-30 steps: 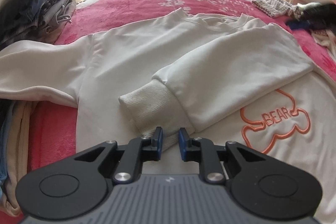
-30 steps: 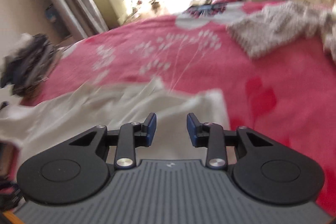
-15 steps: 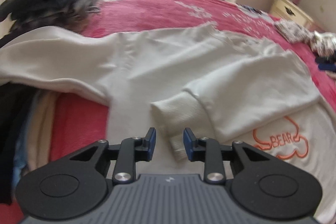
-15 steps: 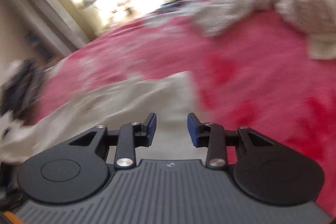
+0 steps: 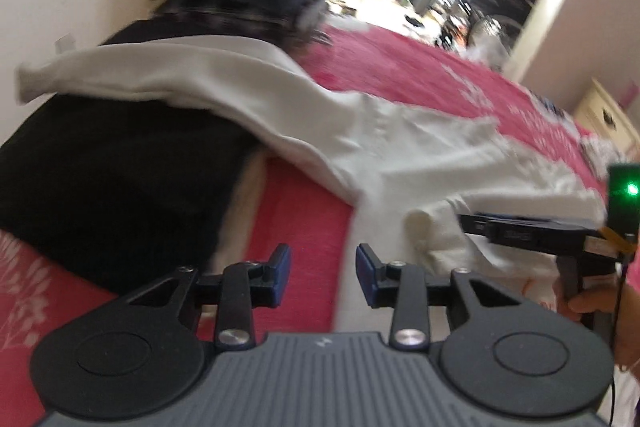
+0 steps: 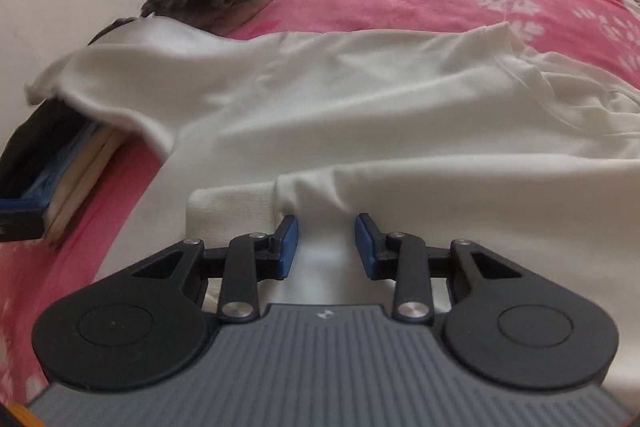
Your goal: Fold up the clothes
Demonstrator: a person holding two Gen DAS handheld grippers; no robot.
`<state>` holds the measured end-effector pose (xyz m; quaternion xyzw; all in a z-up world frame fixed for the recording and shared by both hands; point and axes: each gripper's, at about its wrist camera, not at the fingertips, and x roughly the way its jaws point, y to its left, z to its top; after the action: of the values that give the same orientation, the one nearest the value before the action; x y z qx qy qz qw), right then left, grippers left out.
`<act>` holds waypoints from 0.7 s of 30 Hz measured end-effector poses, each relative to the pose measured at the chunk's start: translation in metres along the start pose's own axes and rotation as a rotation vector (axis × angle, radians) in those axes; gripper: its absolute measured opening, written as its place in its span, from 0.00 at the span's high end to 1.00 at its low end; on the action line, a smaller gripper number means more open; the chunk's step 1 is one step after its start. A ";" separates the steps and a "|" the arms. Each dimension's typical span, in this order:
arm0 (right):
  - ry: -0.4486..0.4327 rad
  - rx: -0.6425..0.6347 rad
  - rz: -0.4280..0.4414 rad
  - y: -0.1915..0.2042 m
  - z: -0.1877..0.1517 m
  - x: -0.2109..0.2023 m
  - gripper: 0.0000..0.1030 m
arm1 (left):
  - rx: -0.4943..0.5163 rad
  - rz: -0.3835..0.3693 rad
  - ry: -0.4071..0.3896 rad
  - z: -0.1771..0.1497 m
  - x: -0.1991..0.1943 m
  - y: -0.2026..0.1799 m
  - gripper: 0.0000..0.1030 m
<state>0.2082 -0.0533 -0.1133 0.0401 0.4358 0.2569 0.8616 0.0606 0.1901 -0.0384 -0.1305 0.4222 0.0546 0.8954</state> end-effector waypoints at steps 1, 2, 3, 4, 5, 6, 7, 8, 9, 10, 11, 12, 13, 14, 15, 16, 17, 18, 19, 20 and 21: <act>-0.018 0.027 0.016 -0.001 0.002 -0.008 0.69 | -0.020 0.000 -0.012 0.000 -0.005 0.009 0.60; -0.040 0.032 0.038 0.000 0.002 -0.015 0.69 | -0.032 -0.002 -0.024 0.001 -0.009 0.016 0.59; -0.062 0.025 0.058 0.001 0.002 -0.022 0.69 | -0.037 -0.008 -0.036 0.002 -0.013 0.024 0.60; -0.083 -0.001 0.065 0.004 0.001 -0.028 0.69 | -0.044 -0.014 -0.051 0.004 -0.016 0.031 0.60; -0.095 -0.041 0.064 0.010 -0.002 -0.030 0.69 | -0.058 -0.023 -0.070 0.006 -0.020 0.038 0.60; -0.089 -0.079 0.065 0.015 -0.006 -0.027 0.69 | -0.082 -0.026 -0.095 0.009 -0.024 0.045 0.60; -0.073 -0.115 0.064 0.020 -0.010 -0.022 0.69 | -0.112 -0.027 -0.121 0.013 -0.028 0.052 0.59; -0.043 -0.142 0.054 0.023 -0.014 -0.012 0.68 | -0.141 -0.028 -0.148 0.016 -0.032 0.059 0.56; -0.014 -0.158 0.034 0.025 -0.019 -0.001 0.67 | -0.177 -0.033 -0.179 0.020 -0.037 0.066 0.55; -0.022 -0.166 0.022 0.026 -0.023 0.003 0.64 | -0.219 -0.045 -0.209 0.024 -0.042 0.074 0.53; -0.037 -0.168 0.020 0.027 -0.025 0.004 0.62 | -0.259 -0.061 -0.234 0.029 -0.046 0.082 0.51; -0.043 -0.167 0.018 0.028 -0.025 0.004 0.61 | -0.298 -0.069 -0.254 0.034 -0.050 0.090 0.50; -0.043 -0.167 0.016 0.029 -0.024 0.003 0.61 | -0.344 -0.064 -0.269 0.039 -0.052 0.100 0.47; -0.040 -0.170 0.013 0.030 -0.023 0.003 0.61 | -0.397 -0.054 -0.284 0.044 -0.054 0.110 0.46; -0.037 -0.174 0.014 0.030 -0.022 0.002 0.61 | -0.449 -0.044 -0.299 0.049 -0.056 0.121 0.46; -0.035 -0.173 0.017 0.029 -0.022 0.002 0.61 | -0.504 -0.036 -0.307 0.054 -0.055 0.133 0.45; -0.035 -0.168 0.020 0.029 -0.023 0.003 0.61 | -0.561 -0.029 -0.312 0.058 -0.051 0.145 0.44; -0.037 -0.162 0.021 0.028 -0.023 0.003 0.61 | -0.619 -0.021 -0.317 0.063 -0.047 0.157 0.43; -0.039 -0.160 0.021 0.028 -0.023 0.004 0.61 | -0.655 -0.007 -0.305 0.068 -0.041 0.167 0.43; -0.042 -0.161 0.018 0.028 -0.023 0.004 0.61 | -0.678 0.013 -0.282 0.075 -0.032 0.175 0.43; -0.042 -0.159 0.018 0.028 -0.024 0.004 0.61 | -0.701 0.036 -0.260 0.080 -0.023 0.184 0.43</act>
<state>0.1804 -0.0306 -0.1224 -0.0191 0.3956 0.2976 0.8686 0.0675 0.3891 -0.0065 -0.4136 0.2627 0.2276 0.8415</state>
